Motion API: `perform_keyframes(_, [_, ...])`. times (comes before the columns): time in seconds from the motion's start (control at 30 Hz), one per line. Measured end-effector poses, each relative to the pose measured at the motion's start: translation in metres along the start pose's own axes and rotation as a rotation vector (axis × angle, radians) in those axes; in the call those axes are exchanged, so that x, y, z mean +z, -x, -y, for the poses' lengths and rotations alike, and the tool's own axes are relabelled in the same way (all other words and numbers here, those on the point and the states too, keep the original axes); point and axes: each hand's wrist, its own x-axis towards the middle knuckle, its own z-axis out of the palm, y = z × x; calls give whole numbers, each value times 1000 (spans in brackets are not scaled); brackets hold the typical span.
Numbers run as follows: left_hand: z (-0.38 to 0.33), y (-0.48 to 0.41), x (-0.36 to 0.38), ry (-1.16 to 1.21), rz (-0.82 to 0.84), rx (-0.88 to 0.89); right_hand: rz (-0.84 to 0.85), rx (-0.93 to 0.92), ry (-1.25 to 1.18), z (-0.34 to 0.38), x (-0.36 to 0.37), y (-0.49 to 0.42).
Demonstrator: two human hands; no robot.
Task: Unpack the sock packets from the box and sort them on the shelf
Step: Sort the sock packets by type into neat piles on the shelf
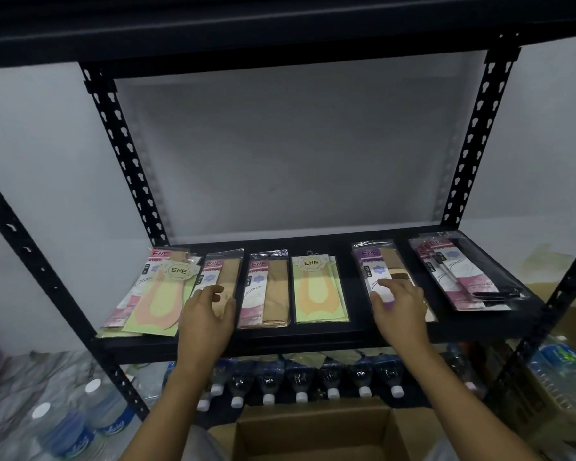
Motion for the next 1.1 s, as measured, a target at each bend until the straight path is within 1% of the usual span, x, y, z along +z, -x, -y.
perform_keyframes(0.3, [26,8,-43,152,-26,40,163,-162,-262,96,46,37])
perform_keyframes(0.53, [47,15,-74,164,-78,-24,285,-230,-301,141,82,58])
perform_keyframes(0.67, [60,15,-86,147,-83,-82,338,-268,-272,157,104,69])
perform_keyframes(0.83, [81,7,-90,87,-99,-152,432,-253,-238,170,133,74])
perform_keyframes(0.97, [97,-4,-87,-46,-74,-248,496,-190,-167,176,159,69])
perform_keyframes(1.1, [106,-16,-80,-188,-35,-359,517,-128,-27,184,179,58])
